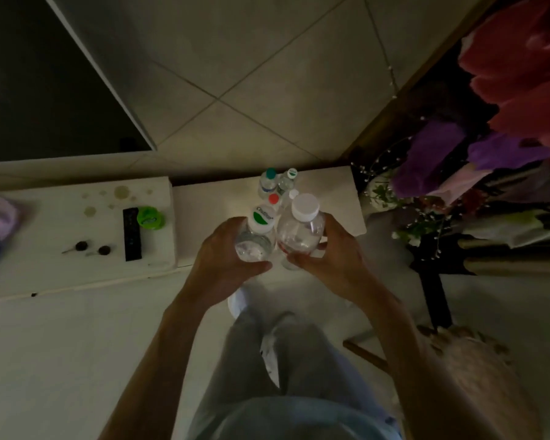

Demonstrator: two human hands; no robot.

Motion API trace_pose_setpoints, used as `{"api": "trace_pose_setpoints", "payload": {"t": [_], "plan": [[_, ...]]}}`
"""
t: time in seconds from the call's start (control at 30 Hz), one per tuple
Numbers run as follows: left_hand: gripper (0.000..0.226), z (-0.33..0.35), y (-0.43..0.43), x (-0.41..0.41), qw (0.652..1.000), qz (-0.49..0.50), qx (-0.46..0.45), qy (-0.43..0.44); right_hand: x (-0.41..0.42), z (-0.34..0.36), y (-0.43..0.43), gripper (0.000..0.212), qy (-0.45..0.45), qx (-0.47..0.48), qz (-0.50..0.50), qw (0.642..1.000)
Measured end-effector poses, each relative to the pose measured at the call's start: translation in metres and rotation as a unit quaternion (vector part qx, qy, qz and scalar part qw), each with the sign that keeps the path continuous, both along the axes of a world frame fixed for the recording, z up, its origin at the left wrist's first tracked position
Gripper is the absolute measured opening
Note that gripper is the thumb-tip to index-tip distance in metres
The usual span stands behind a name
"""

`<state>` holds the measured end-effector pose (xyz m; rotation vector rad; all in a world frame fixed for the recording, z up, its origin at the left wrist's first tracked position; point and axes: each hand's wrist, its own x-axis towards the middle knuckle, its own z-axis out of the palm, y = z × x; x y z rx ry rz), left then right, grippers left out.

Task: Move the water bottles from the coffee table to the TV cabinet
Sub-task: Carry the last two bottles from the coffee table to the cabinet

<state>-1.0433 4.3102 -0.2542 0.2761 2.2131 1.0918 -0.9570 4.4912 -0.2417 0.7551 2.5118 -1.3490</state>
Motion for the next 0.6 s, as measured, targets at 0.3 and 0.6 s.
{"api": "trace_pose_setpoints", "payload": {"t": [0.3, 0.6], "plan": [[0.061, -0.112, 0.037, -0.009, 0.994, 0.097, 0.009, -0.044, -0.029, -0.109, 0.027, 0.050, -0.056, -0.057, -0.018, 0.997], [0.068, -0.278, 0.090, -0.004, 0.985, 0.158, -0.059, -0.037, -0.048, -0.274, 0.079, 0.076, -0.080, -0.030, -0.039, 0.996]]}}
